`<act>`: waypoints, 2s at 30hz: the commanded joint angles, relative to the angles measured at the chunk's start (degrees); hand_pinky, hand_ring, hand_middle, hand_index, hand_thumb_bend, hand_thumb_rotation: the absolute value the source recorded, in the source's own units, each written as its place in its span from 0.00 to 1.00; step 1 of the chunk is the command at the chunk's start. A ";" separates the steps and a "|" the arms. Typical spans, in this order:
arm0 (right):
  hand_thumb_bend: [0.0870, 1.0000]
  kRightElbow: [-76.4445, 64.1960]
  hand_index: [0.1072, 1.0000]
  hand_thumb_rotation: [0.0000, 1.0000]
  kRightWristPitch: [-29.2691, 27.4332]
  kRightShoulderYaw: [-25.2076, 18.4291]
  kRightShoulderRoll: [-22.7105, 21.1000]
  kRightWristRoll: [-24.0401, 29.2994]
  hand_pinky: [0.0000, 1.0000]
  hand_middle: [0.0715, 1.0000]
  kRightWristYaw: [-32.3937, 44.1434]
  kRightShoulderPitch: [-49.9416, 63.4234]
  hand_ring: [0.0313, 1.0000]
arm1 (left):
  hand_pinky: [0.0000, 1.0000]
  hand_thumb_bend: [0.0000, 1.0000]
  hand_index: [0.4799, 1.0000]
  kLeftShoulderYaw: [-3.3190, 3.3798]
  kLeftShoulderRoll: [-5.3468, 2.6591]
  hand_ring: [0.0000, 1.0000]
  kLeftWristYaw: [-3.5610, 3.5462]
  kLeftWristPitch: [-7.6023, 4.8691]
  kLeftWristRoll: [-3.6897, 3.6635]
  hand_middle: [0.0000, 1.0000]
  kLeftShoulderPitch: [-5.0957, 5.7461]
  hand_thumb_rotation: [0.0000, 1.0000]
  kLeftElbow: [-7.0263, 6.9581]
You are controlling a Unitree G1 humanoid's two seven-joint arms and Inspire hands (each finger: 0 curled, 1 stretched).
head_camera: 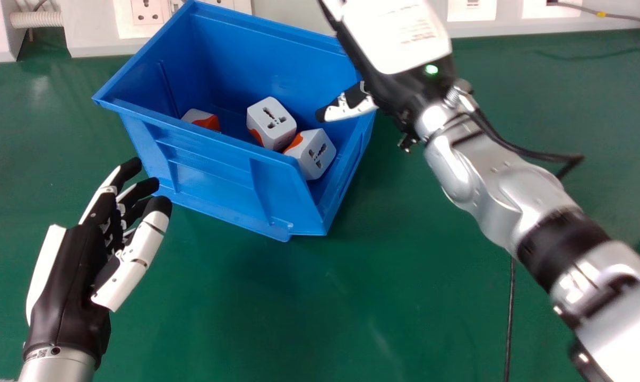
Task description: Pick all objects and put in blue box
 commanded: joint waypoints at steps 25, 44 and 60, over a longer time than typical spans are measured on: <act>0.44 -65.05 1.00 0.43 9.12 -25.62 -1.29 8.40 1.00 1.00 11.88 65.62 1.00 | 0.80 0.37 0.85 4.75 0.59 0.88 -0.96 -5.40 -2.99 0.89 1.66 0.61 2.84; 0.32 -53.84 1.00 0.66 -11.82 -25.53 2.98 25.50 0.95 1.00 12.77 73.79 1.00 | 0.85 0.27 0.89 11.18 2.44 0.90 -6.23 -10.64 -9.19 0.90 5.29 0.58 7.64; 0.27 -52.36 1.00 0.93 -11.01 -27.21 8.51 41.42 0.96 1.00 22.86 75.89 1.00 | 0.84 0.31 0.90 13.06 3.83 0.89 -9.95 -14.19 -12.25 0.89 4.71 0.68 13.80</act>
